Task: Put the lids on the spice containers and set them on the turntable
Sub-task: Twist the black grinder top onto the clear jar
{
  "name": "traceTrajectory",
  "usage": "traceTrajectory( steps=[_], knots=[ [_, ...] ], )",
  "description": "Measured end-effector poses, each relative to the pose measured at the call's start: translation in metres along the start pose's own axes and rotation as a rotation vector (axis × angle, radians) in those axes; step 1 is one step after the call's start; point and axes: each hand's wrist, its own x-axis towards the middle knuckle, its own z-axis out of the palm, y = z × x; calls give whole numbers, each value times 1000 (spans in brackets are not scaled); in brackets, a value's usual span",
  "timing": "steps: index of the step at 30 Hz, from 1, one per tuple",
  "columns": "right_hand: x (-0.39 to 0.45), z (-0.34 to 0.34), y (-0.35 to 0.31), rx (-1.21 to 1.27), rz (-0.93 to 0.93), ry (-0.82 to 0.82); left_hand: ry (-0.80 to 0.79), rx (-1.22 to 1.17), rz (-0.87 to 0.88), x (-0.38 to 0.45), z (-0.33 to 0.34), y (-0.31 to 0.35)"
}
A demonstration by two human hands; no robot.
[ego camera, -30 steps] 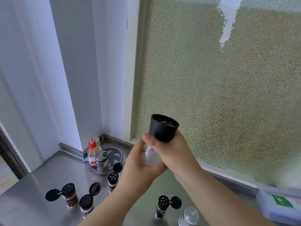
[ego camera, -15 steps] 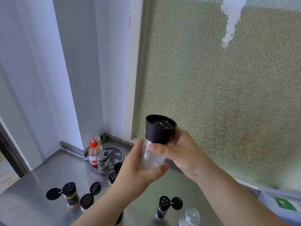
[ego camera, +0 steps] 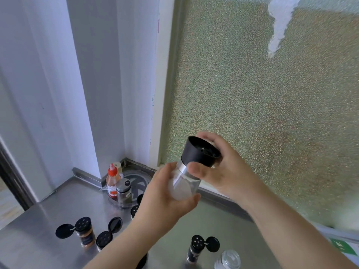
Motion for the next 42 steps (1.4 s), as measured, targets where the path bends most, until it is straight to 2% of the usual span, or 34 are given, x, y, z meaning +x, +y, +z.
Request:
traceTrajectory(
  steps=[3, 5, 8, 13, 15, 17, 19, 20, 23, 25, 29, 30, 32, 35, 37, 39, 42],
  knots=[
    [4, -31, -24, -257, -9, -389, -34, 37, 17, 4, -5, -4],
    [8, -40, -39, -491, -9, -481, -32, 123, 55, 5, -4, -7],
    [13, -29, -50, -711, 33, -374, -6, 193, 64, 2, 3, -13],
    [15, -3, -34, -721, 252, -243, 53, 249, 39, -4, 11, -25],
    [18, -4, -32, -745, 327, -274, 38, 245, 36, -4, 10, -29],
    [22, -16, -37, -771, 323, -422, -2, 227, 25, -2, 6, -32],
    [24, -29, -45, -767, 207, -577, -27, 209, -5, 0, 2, -33],
    [24, -32, -48, -770, 143, -597, -29, 209, -10, 0, 0, -34],
    [24, -26, -42, -713, 73, -494, -23, 234, -5, -2, 1, -34],
    [23, -17, -36, -672, 139, -445, -1, 243, -4, -6, 4, -37],
    [26, -12, -26, -777, 229, -409, -11, 269, -24, -7, 7, -37],
    [28, -15, -24, -724, 267, -429, -26, 258, -36, -7, 6, -35],
    [29, -28, -16, -418, 324, -516, -77, 149, -86, -6, 0, -28],
    [25, -36, 2, 89, 223, -616, -282, -302, -209, -4, -12, -17],
    [19, -20, 17, 227, 141, -651, -428, -509, -200, -4, -16, -16],
    [14, -1, 25, 306, 109, -607, -521, -567, -145, -3, -14, -16],
    [8, 13, 24, 319, 22, -472, -523, -570, -109, -3, -12, -12]
  ],
)
